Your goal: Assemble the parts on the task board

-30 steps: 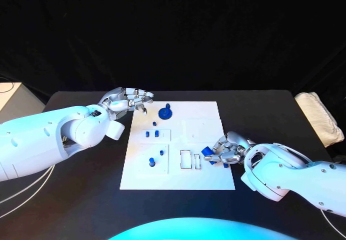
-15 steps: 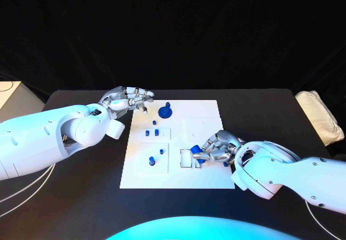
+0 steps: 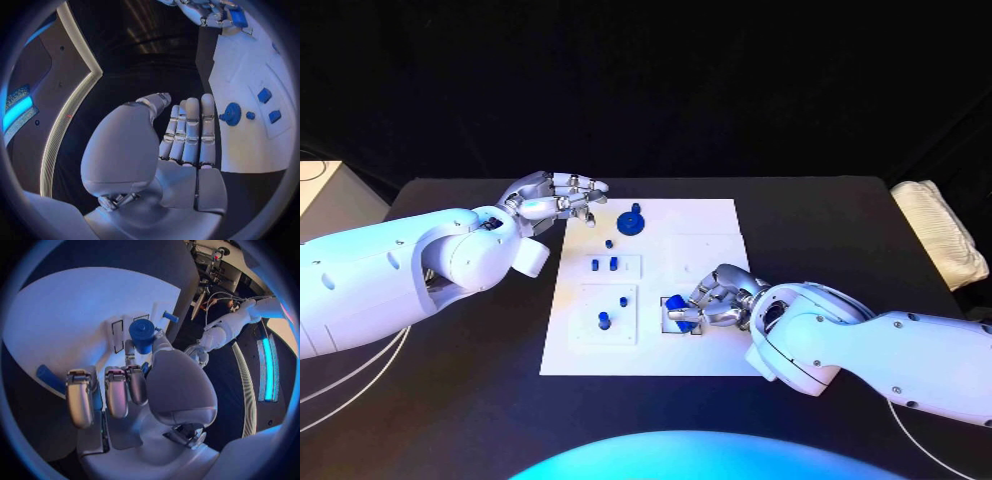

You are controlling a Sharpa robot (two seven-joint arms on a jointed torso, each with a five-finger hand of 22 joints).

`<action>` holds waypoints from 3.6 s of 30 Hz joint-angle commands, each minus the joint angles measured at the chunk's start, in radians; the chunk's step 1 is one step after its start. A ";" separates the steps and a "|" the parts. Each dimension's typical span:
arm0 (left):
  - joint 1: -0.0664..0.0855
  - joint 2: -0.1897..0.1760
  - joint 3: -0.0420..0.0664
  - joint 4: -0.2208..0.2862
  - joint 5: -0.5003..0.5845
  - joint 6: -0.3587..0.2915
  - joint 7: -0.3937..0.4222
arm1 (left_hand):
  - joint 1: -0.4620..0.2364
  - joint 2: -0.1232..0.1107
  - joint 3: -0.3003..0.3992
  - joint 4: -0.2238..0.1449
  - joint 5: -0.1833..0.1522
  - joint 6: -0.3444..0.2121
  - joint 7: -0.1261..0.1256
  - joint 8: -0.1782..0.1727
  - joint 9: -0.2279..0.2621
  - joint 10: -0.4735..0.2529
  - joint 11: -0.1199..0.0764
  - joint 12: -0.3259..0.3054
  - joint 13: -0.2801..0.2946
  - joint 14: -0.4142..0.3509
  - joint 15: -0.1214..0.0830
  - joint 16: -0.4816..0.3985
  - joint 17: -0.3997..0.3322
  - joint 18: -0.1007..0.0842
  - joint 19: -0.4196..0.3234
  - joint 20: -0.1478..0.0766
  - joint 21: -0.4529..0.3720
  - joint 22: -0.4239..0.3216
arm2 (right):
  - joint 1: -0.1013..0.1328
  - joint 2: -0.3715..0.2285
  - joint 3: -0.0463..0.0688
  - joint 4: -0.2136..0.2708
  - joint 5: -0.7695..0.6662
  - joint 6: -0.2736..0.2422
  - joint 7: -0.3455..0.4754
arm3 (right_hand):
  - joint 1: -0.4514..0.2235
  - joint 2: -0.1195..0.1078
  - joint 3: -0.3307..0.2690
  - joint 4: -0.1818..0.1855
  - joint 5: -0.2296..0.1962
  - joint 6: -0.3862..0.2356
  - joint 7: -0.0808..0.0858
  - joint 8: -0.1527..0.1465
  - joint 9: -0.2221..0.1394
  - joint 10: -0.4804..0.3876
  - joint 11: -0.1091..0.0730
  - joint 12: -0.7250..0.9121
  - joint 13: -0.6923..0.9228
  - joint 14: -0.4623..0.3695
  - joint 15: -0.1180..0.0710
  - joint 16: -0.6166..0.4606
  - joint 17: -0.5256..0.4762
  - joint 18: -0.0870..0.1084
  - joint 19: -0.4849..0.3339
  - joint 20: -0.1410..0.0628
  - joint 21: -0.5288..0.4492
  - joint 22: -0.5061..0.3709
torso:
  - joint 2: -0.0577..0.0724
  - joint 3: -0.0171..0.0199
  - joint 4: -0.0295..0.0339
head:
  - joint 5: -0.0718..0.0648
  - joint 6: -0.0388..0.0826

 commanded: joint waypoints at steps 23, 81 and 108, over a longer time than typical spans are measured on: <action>0.000 -0.003 0.001 0.004 0.005 0.023 0.003 | -0.004 0.009 -0.004 0.005 0.004 -0.008 0.000 0.006 -0.001 -0.006 0.002 -0.003 -0.002 -0.004 0.003 -0.005 -0.001 0.014 0.006 0.001 -0.008 -0.002 | -0.001 0.028 0.000 -0.034 -0.117 0.015 -0.027 | -0.218 -0.093 -0.124 0.006 0.008 0.004 -0.012 0.014 0.002 0.023 -0.008 -0.023 0.146 0.097 -0.009 -0.001 0.233 -0.007 0.105 -0.006 0.006 0.263 | -0.001 0.0002 -0.0022 | 0.002 0.001; 0.000 -0.006 0.001 0.001 0.005 0.023 -0.002 | -0.005 0.012 -0.004 0.008 0.004 -0.008 -0.001 0.008 -0.002 -0.008 0.001 -0.003 -0.004 -0.004 0.003 -0.005 -0.001 0.014 0.007 0.001 -0.011 -0.004 | -0.019 -0.013 0.000 0.006 -0.270 0.075 0.017 | 0.124 -0.033 -0.025 -0.011 0.006 0.031 -0.036 0.081 0.018 0.050 -0.029 0.008 0.187 0.103 -0.026 0.007 0.256 -0.007 0.105 -0.020 0.006 0.263 | -0.002 0.0005 -0.0036 | 0.006 -0.002; -0.001 -0.005 0.000 -0.004 0.005 0.023 0.000 | -0.005 0.014 -0.004 0.009 0.005 -0.008 -0.001 0.008 -0.003 -0.008 0.002 -0.003 -0.004 -0.004 0.003 -0.006 -0.001 0.014 0.008 0.001 -0.012 -0.005 | -0.004 -0.127 0.001 0.061 -0.215 -0.040 0.123 | 0.087 -0.070 0.015 -0.003 0.006 0.002 -0.022 0.068 0.001 0.042 -0.019 -0.010 0.179 0.102 -0.019 0.007 0.255 -0.007 0.105 -0.016 0.006 0.263 | -0.001 0.0000 -0.0044 | -0.001 0.011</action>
